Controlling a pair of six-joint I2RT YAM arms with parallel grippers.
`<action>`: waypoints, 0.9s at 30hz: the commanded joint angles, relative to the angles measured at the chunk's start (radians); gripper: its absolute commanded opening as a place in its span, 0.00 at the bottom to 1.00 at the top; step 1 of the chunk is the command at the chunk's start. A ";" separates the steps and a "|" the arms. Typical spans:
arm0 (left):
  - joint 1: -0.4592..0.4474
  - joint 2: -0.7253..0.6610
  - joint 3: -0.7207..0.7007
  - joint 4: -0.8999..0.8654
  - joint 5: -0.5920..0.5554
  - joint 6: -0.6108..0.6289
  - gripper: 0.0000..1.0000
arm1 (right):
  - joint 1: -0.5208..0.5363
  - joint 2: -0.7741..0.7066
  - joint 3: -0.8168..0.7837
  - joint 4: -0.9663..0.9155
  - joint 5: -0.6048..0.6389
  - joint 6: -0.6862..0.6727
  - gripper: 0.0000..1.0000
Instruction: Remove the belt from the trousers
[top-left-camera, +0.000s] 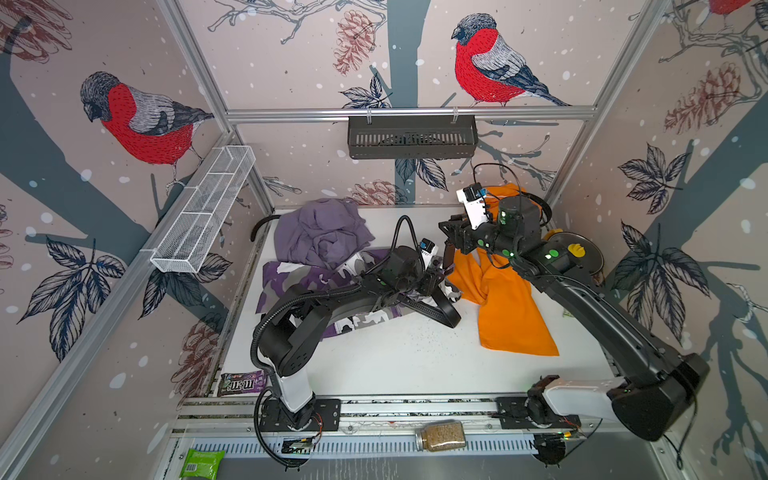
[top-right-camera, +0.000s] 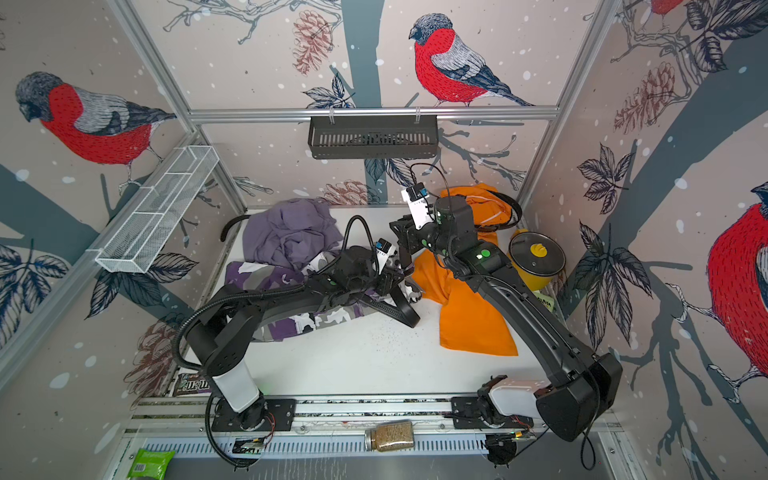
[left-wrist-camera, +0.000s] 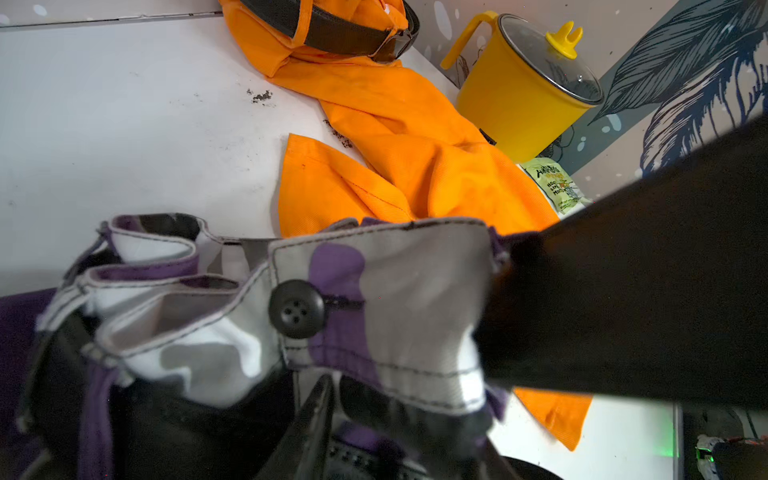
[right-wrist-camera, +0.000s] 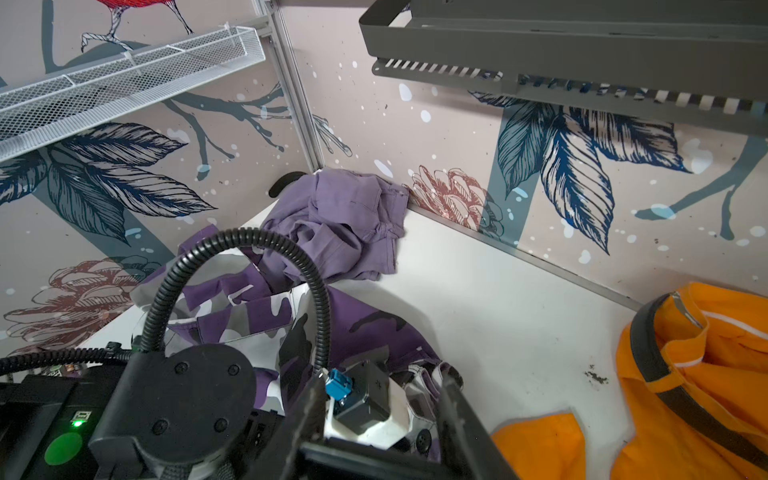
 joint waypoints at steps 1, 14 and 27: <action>-0.001 -0.046 -0.081 0.061 -0.013 -0.054 0.64 | 0.006 0.018 0.011 0.088 0.001 0.014 0.00; 0.000 -0.263 -0.166 0.299 -0.048 -0.151 0.95 | 0.092 0.088 0.015 0.117 0.026 0.058 0.00; 0.030 -0.209 -0.192 0.586 0.073 -0.303 0.22 | 0.148 0.094 0.002 0.117 -0.004 0.101 0.05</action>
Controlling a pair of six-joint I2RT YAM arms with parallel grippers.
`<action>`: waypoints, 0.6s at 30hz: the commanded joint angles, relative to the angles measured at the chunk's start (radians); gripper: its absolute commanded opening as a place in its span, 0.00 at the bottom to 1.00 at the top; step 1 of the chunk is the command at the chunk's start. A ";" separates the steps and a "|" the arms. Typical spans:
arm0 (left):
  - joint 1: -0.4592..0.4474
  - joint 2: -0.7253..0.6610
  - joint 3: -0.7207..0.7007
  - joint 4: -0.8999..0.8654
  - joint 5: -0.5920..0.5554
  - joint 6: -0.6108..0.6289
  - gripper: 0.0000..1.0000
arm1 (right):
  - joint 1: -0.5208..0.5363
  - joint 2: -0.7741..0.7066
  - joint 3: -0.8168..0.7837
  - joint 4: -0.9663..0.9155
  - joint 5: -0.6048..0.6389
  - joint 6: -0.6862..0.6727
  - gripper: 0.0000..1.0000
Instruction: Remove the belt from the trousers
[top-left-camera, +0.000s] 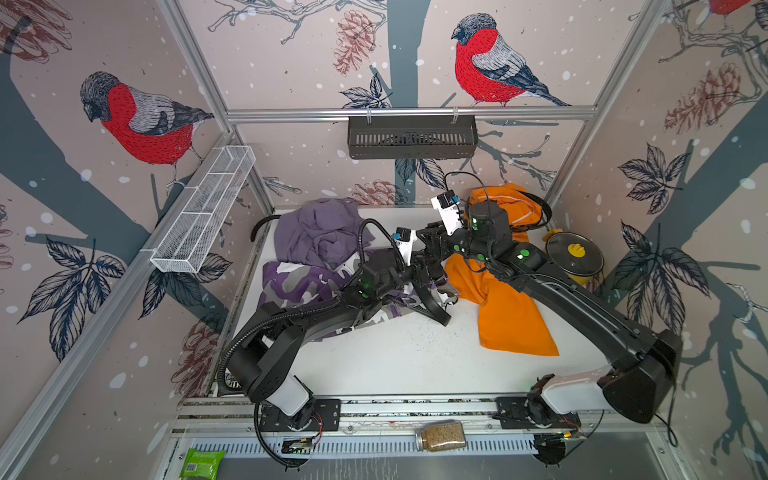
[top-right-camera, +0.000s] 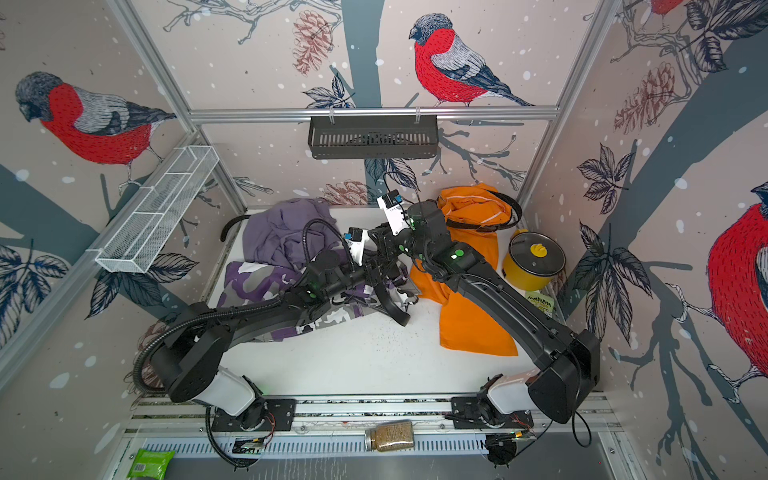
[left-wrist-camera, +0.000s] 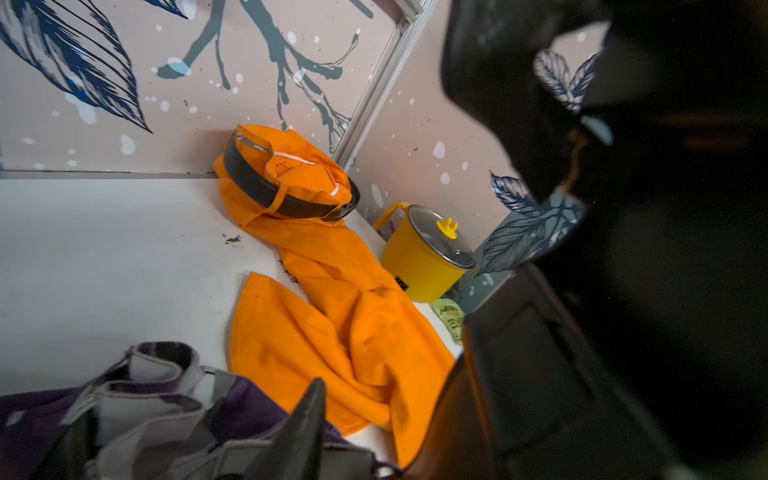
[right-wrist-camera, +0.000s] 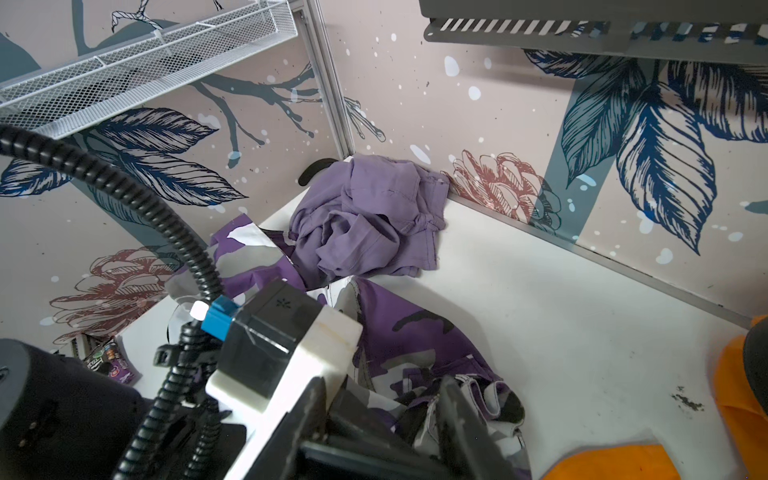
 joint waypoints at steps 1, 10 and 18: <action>0.004 -0.021 -0.017 0.114 0.056 -0.009 0.10 | 0.011 0.004 -0.001 0.043 -0.051 0.043 0.10; 0.018 -0.375 -0.292 -0.193 -0.022 0.152 0.00 | -0.105 -0.105 -0.038 -0.067 -0.137 -0.046 0.90; 0.086 -0.662 -0.448 -0.408 -0.194 0.184 0.00 | -0.183 -0.032 -0.213 -0.046 -0.096 -0.050 0.88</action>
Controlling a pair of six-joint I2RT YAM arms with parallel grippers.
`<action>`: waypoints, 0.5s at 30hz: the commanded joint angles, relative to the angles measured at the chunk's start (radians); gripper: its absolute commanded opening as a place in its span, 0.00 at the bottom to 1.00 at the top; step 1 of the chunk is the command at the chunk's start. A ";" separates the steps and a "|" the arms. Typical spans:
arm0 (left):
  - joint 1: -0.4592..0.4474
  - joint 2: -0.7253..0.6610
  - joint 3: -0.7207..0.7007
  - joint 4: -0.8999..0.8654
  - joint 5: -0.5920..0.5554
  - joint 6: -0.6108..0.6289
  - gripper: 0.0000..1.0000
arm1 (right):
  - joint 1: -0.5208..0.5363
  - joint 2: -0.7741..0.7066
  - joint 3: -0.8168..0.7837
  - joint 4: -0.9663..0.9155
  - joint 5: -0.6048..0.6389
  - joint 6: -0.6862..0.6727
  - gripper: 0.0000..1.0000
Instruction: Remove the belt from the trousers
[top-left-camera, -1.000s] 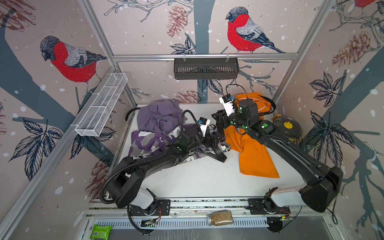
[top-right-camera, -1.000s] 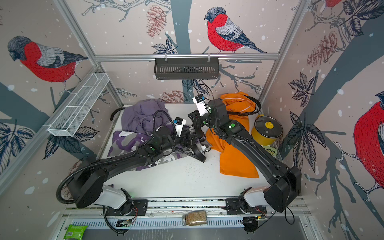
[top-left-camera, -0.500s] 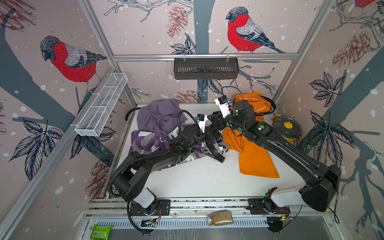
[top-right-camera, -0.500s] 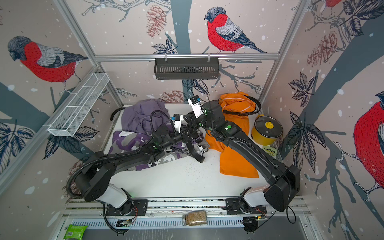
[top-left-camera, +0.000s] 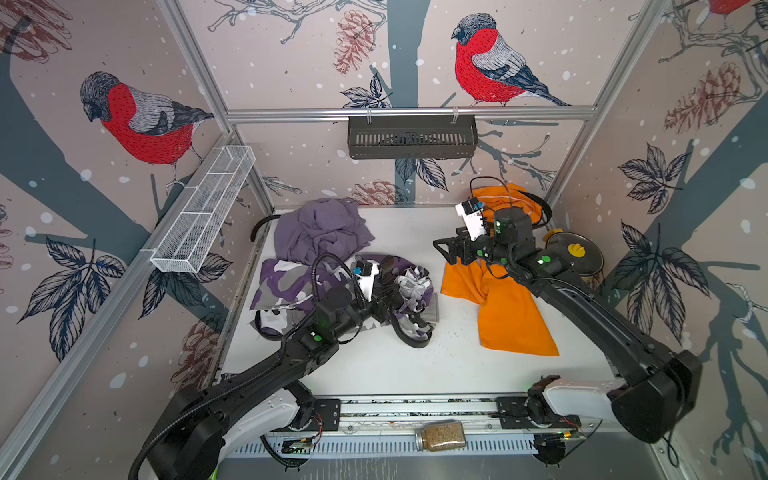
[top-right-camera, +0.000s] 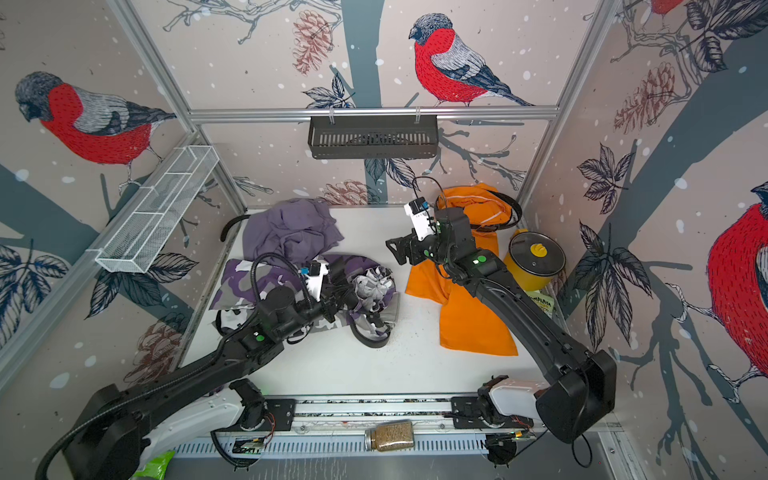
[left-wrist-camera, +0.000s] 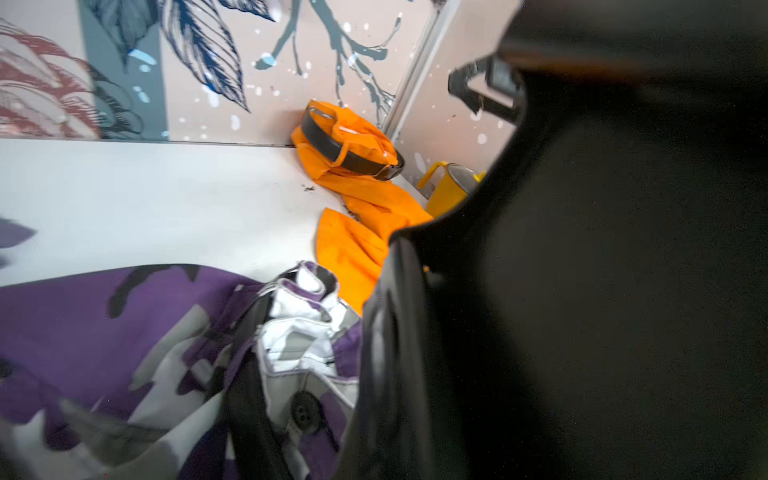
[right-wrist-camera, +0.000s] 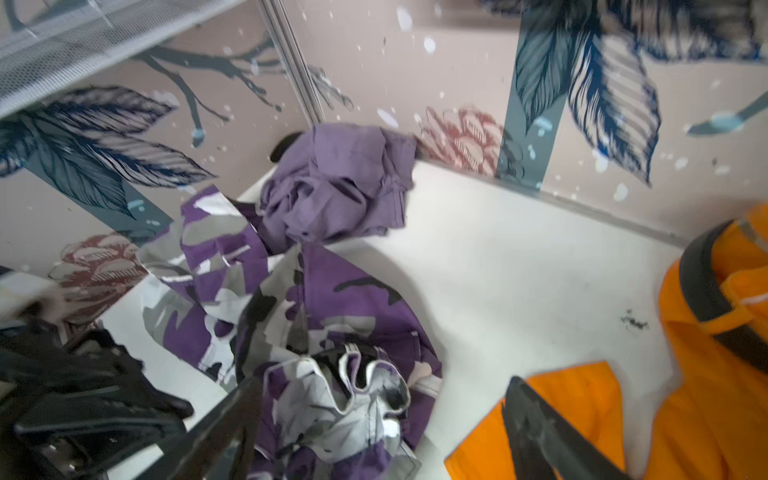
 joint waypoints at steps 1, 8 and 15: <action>0.025 -0.050 -0.030 -0.090 -0.095 0.027 0.00 | -0.002 0.069 -0.050 0.003 0.018 -0.014 0.87; 0.033 -0.041 -0.017 -0.080 -0.113 0.024 0.00 | 0.075 0.286 -0.059 -0.002 0.049 0.004 0.75; 0.036 -0.031 -0.006 -0.072 -0.094 0.023 0.00 | 0.139 0.478 0.057 -0.076 0.154 -0.020 0.70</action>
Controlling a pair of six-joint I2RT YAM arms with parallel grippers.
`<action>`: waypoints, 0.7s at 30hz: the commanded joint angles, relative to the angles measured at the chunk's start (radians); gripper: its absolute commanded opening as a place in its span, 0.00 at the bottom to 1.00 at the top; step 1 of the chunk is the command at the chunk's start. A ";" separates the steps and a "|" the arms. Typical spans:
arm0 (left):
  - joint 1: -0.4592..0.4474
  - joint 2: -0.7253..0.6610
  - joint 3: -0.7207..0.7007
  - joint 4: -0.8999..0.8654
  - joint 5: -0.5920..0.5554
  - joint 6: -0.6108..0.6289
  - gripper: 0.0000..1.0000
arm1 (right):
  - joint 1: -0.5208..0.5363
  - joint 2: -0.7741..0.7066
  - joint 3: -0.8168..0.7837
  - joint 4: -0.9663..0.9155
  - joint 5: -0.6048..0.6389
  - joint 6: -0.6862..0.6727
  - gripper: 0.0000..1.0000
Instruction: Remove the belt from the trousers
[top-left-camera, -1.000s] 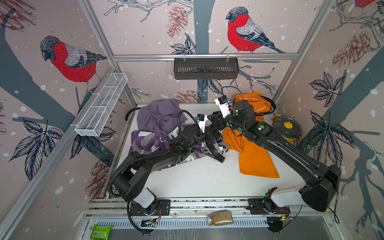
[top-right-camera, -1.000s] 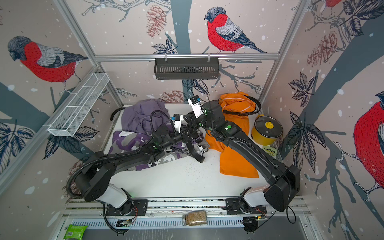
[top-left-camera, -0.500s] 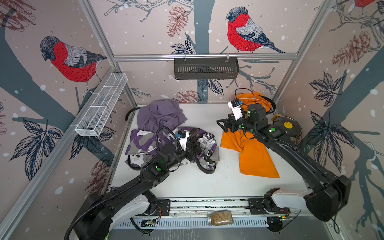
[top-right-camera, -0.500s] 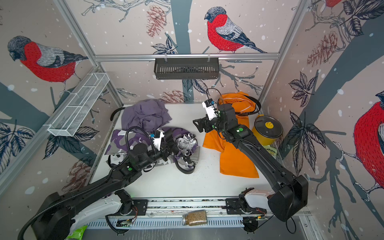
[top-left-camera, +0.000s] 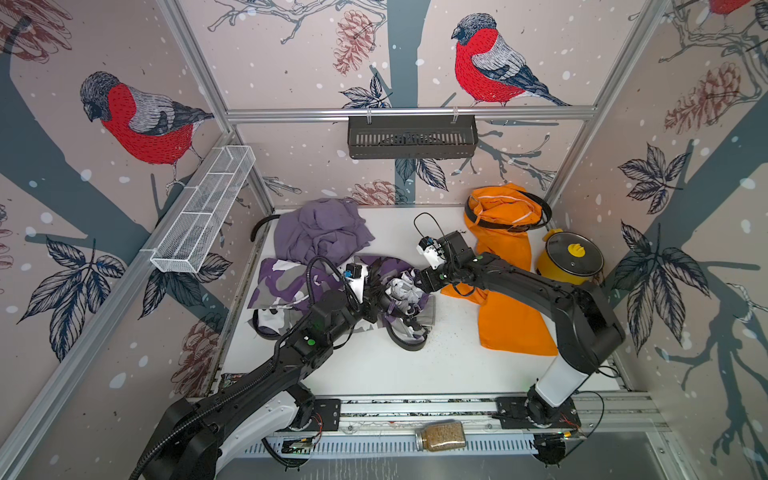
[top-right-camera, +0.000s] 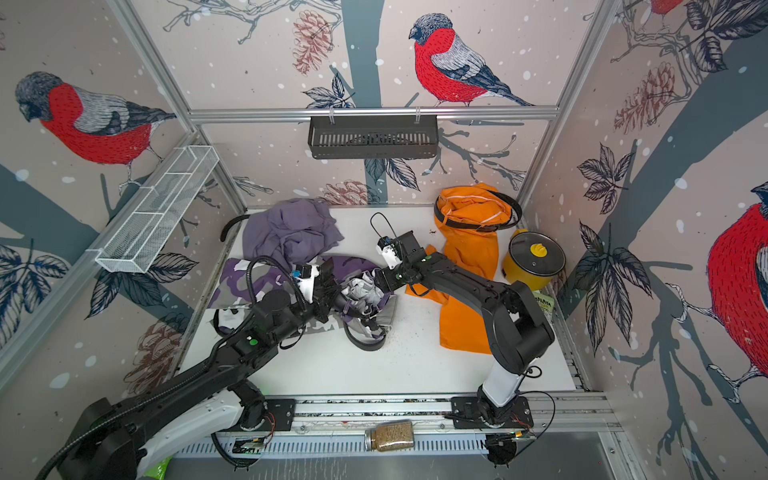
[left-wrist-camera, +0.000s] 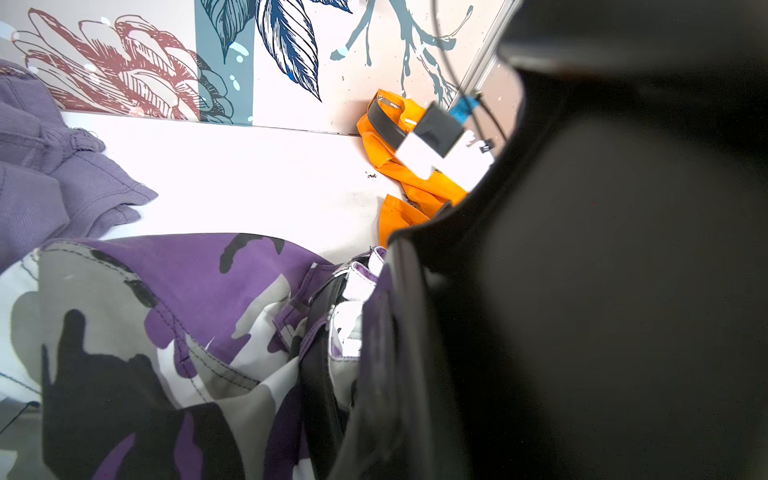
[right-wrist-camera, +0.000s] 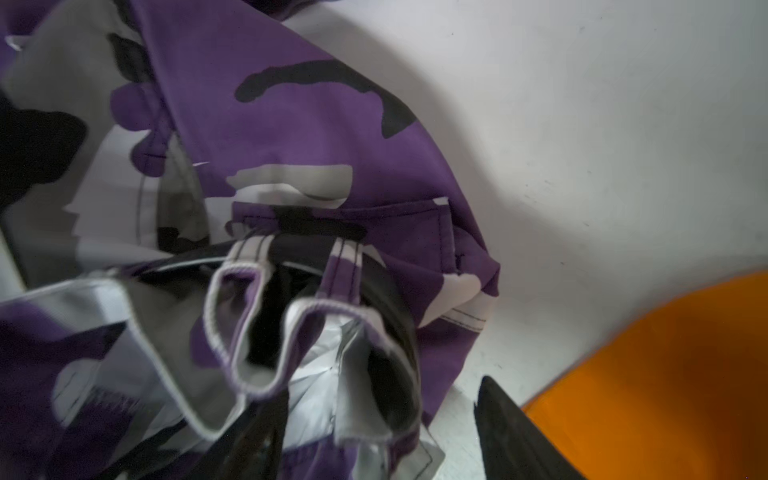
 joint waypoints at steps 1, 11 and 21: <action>0.004 0.000 0.011 0.009 -0.010 0.011 0.00 | 0.016 0.073 0.049 -0.053 0.089 -0.026 0.68; 0.019 0.028 0.064 0.046 -0.015 0.041 0.00 | 0.025 0.208 0.235 0.060 0.180 -0.021 0.03; 0.139 0.157 0.712 -0.011 0.047 0.332 0.00 | -0.102 -0.106 0.639 0.038 0.722 -0.195 0.00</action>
